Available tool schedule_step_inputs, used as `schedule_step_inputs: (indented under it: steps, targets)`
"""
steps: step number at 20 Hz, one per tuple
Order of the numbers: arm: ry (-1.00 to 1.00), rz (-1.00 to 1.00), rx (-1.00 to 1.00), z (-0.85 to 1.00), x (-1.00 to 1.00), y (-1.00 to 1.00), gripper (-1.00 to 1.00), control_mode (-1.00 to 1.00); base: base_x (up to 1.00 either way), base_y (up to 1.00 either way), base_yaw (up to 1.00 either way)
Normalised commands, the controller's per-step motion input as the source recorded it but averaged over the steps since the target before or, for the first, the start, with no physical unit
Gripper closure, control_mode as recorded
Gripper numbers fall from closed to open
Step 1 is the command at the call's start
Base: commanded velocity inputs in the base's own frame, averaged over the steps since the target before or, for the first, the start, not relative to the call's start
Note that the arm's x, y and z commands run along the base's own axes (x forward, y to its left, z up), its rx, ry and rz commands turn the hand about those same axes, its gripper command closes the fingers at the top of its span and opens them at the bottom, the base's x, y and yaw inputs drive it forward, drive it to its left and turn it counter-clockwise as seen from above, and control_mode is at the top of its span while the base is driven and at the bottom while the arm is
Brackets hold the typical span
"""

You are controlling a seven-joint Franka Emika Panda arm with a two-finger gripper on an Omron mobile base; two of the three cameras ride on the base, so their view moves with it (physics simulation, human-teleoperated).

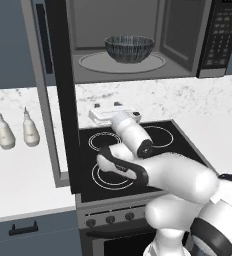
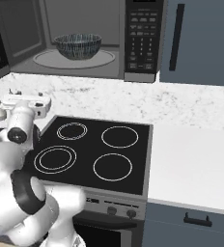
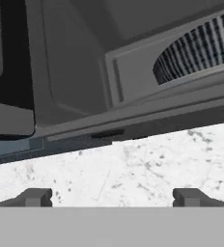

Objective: Open the microwave, place the bowl with waffle inside the microwave, then close the microwave door and turn it on.

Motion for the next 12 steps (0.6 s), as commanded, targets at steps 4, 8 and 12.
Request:
schedule_step_inputs:
  steps: [4, 8, 12]
  targets:
    - [-0.04, -0.22, -0.15, 0.01, -0.32, 0.80, -1.00, -1.00, 0.00, 0.00, 0.00]
    - [-0.04, -0.21, -0.17, 0.02, -0.34, 0.81, -1.00, -1.00, 0.00, 0.00, 0.00]
    - [-0.14, -0.16, -0.12, 0.20, -0.27, 0.77, -1.00, -1.00, 0.00, 0.00, 0.00]
